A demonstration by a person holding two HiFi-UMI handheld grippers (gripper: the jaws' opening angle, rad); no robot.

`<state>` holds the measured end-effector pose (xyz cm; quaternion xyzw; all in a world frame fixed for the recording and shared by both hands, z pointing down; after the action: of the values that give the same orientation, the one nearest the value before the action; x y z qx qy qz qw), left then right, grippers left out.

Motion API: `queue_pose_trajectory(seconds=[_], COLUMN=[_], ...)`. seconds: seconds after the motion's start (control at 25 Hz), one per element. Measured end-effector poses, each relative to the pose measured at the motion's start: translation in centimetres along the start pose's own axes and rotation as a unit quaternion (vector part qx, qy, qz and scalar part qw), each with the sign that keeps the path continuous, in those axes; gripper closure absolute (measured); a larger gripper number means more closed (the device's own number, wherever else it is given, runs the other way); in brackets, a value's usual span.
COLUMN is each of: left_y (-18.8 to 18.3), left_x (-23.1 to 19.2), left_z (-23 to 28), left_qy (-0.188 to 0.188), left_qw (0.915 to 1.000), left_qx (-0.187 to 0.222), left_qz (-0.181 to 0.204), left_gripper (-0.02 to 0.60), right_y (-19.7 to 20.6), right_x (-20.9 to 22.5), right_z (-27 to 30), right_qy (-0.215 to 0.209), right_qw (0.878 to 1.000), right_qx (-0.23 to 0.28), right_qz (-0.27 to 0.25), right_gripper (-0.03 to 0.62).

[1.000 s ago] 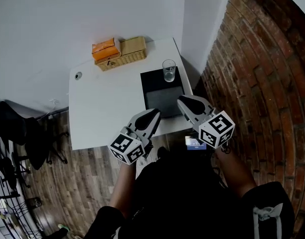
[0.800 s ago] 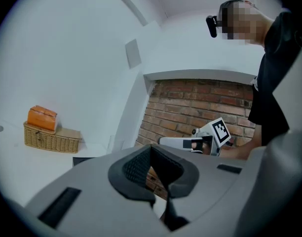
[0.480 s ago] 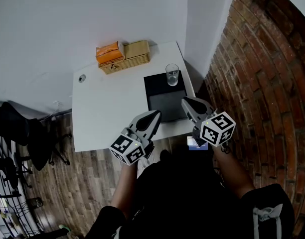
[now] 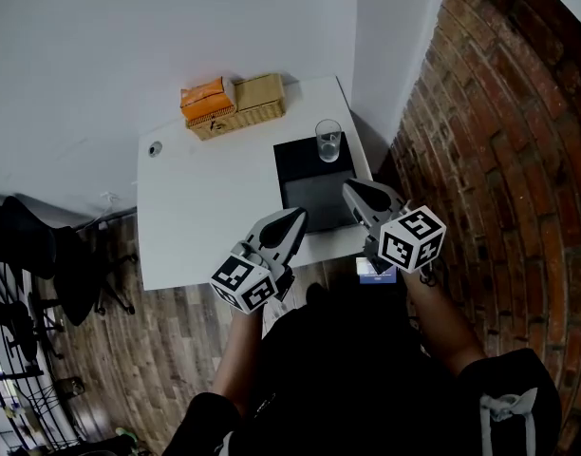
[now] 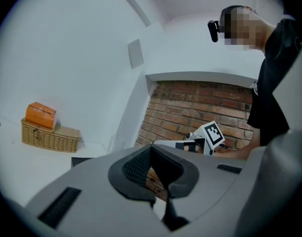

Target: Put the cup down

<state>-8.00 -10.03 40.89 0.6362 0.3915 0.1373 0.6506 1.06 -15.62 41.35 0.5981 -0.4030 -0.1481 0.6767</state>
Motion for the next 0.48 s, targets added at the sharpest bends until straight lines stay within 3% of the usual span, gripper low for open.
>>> queue_pose_trajectory(seconds=[0.32, 0.48], left_y=[-0.01, -0.12], left_x=[-0.13, -0.33], left_z=[0.16, 0.01], left_qy=[0.002, -0.001], left_qw=[1.0000, 0.9996], left_qx=[-0.002, 0.010], left_qz=[0.000, -0.025], left_gripper=[0.574, 0.574], right_y=[0.39, 0.58], right_x=[0.32, 0.35], right_z=[-0.01, -0.10], right_qy=[0.008, 0.009], right_qw=[1.000, 1.000], right_qx=[-0.005, -0.010], right_qz=[-0.004, -0.005], right_gripper=[0.579, 0.579])
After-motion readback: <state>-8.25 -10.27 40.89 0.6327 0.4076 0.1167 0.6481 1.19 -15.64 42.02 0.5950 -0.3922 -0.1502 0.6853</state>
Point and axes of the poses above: the fingertips, and each gripper's own axes: z forward along the fingers, x to its right, y out of its underside, the point moved 1 cm from there along -z, backward along the fingers, and after that the axes turned 12 degrees about x, right-handed, at the moved point
